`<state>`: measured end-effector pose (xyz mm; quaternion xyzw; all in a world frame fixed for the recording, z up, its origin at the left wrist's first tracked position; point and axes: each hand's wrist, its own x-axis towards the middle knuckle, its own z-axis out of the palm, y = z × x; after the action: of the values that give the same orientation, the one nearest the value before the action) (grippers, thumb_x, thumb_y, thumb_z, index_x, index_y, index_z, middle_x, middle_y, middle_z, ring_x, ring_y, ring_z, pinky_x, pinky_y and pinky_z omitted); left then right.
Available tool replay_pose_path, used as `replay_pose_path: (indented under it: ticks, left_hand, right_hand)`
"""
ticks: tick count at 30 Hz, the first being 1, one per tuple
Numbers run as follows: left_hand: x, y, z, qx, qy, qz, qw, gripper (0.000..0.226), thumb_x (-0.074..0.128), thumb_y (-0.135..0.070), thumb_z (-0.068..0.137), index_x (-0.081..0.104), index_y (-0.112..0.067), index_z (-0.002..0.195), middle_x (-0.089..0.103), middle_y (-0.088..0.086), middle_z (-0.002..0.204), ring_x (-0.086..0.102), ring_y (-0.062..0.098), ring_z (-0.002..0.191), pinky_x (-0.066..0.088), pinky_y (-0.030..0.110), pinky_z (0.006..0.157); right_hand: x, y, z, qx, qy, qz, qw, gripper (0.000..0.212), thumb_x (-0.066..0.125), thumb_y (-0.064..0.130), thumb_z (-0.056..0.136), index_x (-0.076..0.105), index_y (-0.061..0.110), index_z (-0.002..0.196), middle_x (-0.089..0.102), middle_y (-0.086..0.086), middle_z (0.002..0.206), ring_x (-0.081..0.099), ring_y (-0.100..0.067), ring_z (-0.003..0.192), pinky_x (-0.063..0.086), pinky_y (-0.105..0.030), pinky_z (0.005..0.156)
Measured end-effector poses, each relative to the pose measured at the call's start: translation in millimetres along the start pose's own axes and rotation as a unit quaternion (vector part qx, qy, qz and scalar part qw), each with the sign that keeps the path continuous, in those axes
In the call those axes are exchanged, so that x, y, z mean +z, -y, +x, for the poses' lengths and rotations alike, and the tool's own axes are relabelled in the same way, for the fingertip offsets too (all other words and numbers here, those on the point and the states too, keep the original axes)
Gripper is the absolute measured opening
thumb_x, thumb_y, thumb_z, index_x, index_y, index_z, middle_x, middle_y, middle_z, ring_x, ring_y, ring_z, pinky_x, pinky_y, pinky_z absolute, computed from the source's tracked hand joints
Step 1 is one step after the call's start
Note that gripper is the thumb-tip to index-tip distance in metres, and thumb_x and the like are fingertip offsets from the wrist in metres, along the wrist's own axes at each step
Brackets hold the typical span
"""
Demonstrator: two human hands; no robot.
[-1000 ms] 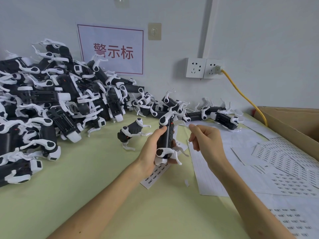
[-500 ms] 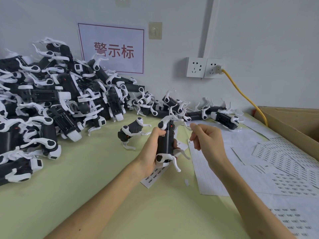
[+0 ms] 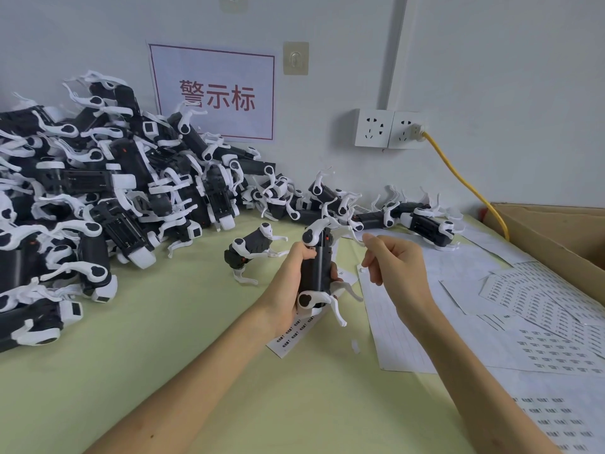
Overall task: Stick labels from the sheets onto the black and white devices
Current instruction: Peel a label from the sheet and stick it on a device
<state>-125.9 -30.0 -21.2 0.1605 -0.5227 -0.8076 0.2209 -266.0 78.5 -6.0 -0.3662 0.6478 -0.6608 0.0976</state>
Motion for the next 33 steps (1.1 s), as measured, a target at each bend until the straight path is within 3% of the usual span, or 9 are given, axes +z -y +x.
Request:
replay_pose_path:
  ticks: [4,8,11,18,23,26,28,30,33]
  left_hand:
    - [-0.7,0.5,-0.2,0.0,-0.003,0.008,1.0,0.033,0.037,-0.03,0.099,0.064,-0.011,0.103,0.067,0.005,0.084,0.06,0.025,0.085,0.044,0.046,0.091]
    - [0.2,0.2,-1.3,-0.002,0.004,0.01,1.0,0.033,0.035,-0.027,0.099,0.063,-0.011,0.102,0.068,0.004,0.084,0.062,0.023,0.084,0.049,0.037,0.082]
    - [2.1,0.1,-2.9,0.006,0.006,0.01,1.0,0.032,0.035,-0.026,0.099,0.063,-0.012,0.1,0.067,0.004,0.083,0.061,0.023,0.082,0.047,0.039,0.079]
    - [1.6,-1.7,-3.5,0.015,-0.014,0.003,1.0,0.032,0.038,-0.032,0.098,0.064,-0.013,0.096,0.066,0.004,0.081,0.06,0.024,0.079,0.042,0.044,0.088]
    - [2.6,-1.2,-3.3,-0.006,0.007,0.002,1.0,0.031,0.049,-0.035,0.074,0.076,-0.02,0.076,0.068,0.003,0.078,0.063,0.021,0.072,0.041,0.036,0.073]
    - [2.8,-1.5,-3.2,-0.016,0.002,-0.039,0.999,0.029,0.047,-0.029,0.09,0.068,-0.01,0.092,0.068,0.005,0.08,0.07,0.02,0.068,0.054,0.027,0.057]
    - [2.9,-4.3,-6.0,-0.038,-0.005,-0.016,0.999,0.03,0.043,-0.028,0.096,0.064,-0.007,0.094,0.066,0.005,0.078,0.066,0.02,0.062,0.046,0.02,0.043]
    - [1.5,-5.6,-6.9,-0.041,-0.013,0.043,0.998,0.029,0.049,-0.03,0.094,0.067,-0.007,0.094,0.068,0.006,0.081,0.065,0.027,0.073,0.04,0.019,0.041]
    - [1.8,-9.9,-8.0,-0.033,-0.011,0.129,0.991,0.027,0.063,-0.037,0.075,0.073,-0.015,0.088,0.074,0.006,0.088,0.066,0.025,0.084,0.046,0.022,0.052]
  right_hand:
    - [0.0,0.5,-0.3,0.0,0.0,0.0,1.0,0.051,0.062,0.026,0.099,0.059,0.01,0.051,0.049,-0.006,0.043,0.041,-0.013,0.042,0.036,-0.016,0.045]
    - [-0.2,0.6,0.1,-0.001,-0.005,0.001,1.0,0.051,0.061,0.025,0.099,0.059,0.008,0.052,0.049,-0.005,0.043,0.042,-0.013,0.042,0.037,-0.016,0.046]
    - [-0.3,0.5,0.3,-0.002,-0.007,0.006,1.0,0.051,0.061,0.024,0.099,0.058,0.007,0.052,0.049,-0.005,0.043,0.041,-0.013,0.041,0.036,-0.016,0.045]
    - [0.3,2.4,-0.9,-0.001,0.002,0.005,1.0,0.052,0.062,0.026,0.099,0.059,0.013,0.049,0.049,-0.006,0.043,0.042,-0.013,0.042,0.036,-0.016,0.045]
    - [-0.8,-0.2,0.3,-0.001,-0.006,0.004,1.0,0.05,0.062,0.025,0.098,0.058,0.01,0.05,0.049,-0.005,0.044,0.042,-0.013,0.042,0.037,-0.016,0.046]
    - [-2.7,-0.8,-1.1,-0.003,-0.034,0.019,0.999,0.049,0.06,0.025,0.099,0.059,0.016,0.051,0.049,-0.002,0.047,0.043,-0.01,0.044,0.038,-0.015,0.048]
    - [-5.0,0.7,1.0,-0.003,-0.049,0.043,0.998,0.039,0.059,0.025,0.097,0.063,0.018,0.059,0.054,0.0,0.055,0.048,-0.01,0.052,0.041,-0.021,0.056]
    - [-8.1,3.6,3.3,0.012,-0.018,0.062,0.998,0.024,0.057,0.035,0.092,0.068,0.017,0.081,0.067,-0.001,0.076,0.06,-0.013,0.065,0.044,-0.031,0.069]
    - [-14.6,3.0,7.0,0.045,0.122,0.076,0.989,0.051,0.049,0.058,0.086,0.065,0.023,0.12,0.072,-0.007,0.113,0.074,-0.025,0.088,0.05,-0.034,0.077]
